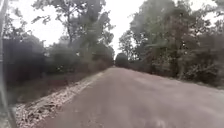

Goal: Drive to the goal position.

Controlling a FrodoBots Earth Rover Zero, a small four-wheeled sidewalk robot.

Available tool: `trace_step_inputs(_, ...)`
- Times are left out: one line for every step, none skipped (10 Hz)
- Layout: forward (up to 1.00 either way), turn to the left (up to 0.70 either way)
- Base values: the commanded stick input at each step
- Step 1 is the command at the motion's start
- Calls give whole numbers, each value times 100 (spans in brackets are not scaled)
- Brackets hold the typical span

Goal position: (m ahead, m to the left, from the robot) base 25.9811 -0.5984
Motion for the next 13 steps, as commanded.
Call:
trace_step_inputs(70, 0)
trace_step_inputs(70, 0)
trace_step_inputs(70, 0)
trace_step_inputs(70, 0)
trace_step_inputs(70, 0)
trace_step_inputs(70, 0)
trace_step_inputs(70, 0)
trace_step_inputs(70, 0)
trace_step_inputs(70, 0)
trace_step_inputs(70, 0)
trace_step_inputs(70, 0)
trace_step_inputs(70, 0)
trace_step_inputs(70, 0)
